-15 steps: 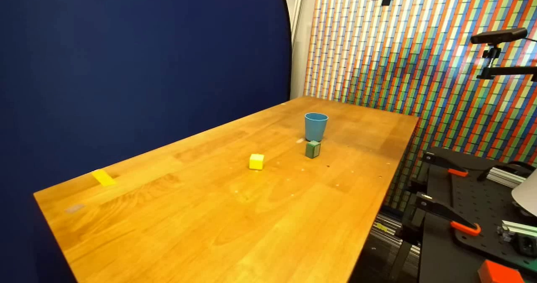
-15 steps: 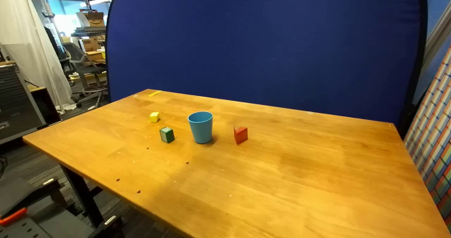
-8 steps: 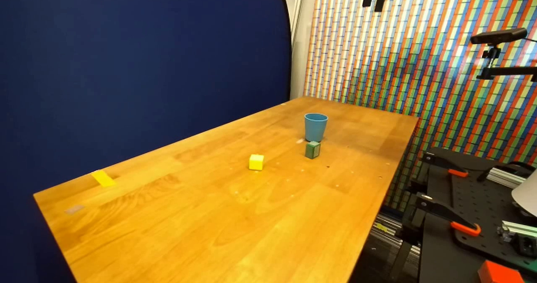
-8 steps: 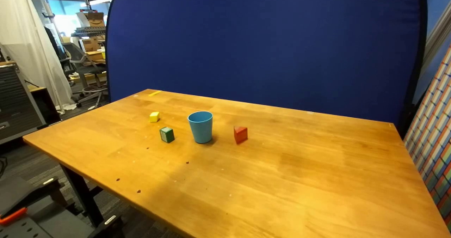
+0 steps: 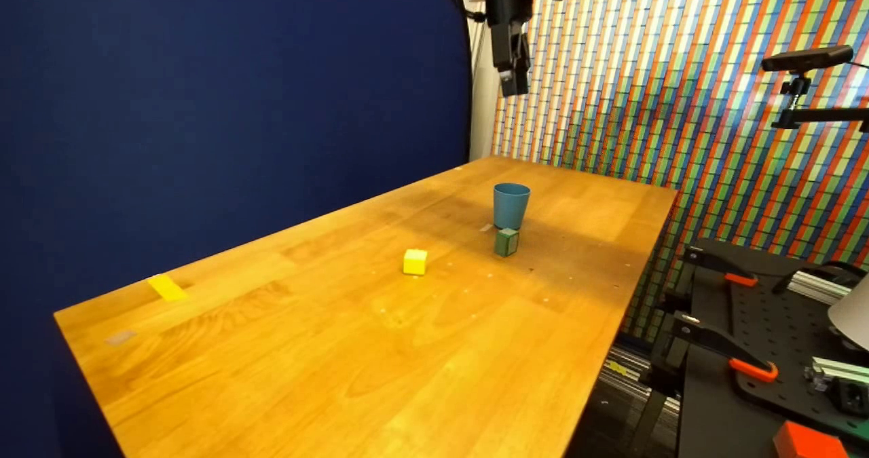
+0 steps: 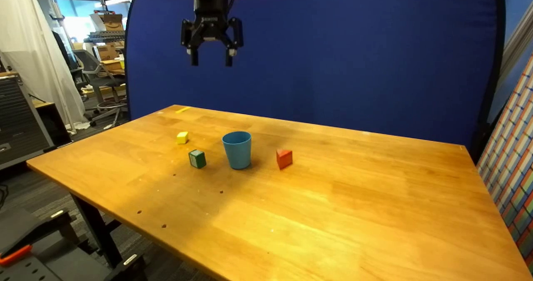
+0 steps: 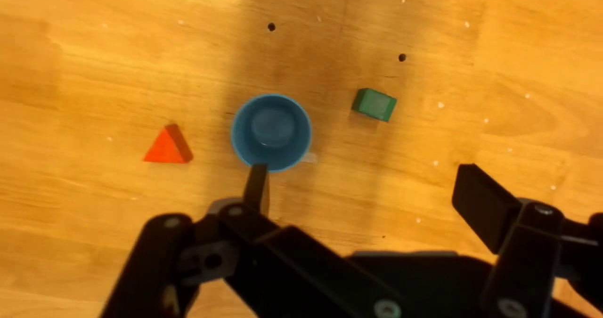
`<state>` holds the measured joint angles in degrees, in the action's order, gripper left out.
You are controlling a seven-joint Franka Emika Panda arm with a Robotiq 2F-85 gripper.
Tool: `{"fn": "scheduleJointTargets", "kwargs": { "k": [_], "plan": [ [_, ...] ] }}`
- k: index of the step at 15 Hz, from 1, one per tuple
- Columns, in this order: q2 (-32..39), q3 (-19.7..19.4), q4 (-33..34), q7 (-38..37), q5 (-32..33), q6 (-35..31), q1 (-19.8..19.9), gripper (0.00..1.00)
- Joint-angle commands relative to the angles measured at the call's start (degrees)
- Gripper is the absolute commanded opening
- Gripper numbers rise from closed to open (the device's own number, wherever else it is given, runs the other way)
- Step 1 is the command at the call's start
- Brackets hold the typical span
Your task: Put the yellow box in the cup
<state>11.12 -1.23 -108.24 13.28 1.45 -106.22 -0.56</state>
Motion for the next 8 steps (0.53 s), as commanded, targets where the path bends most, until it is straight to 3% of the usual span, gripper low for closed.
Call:
{"fn": "scheduleJointTargets", "kwargs": {
  "k": [1,5,8],
  "plan": [
    [11.53,4.53,9.36,2.07,1.83,2.35,-3.07,1.0],
    [23.61,8.5,17.05,0.88,3.7,0.91,-8.05,1.0],
    [33.46,9.29,25.41,-0.68,6.08,1.03,-12.34,1.0]
  ]
}}
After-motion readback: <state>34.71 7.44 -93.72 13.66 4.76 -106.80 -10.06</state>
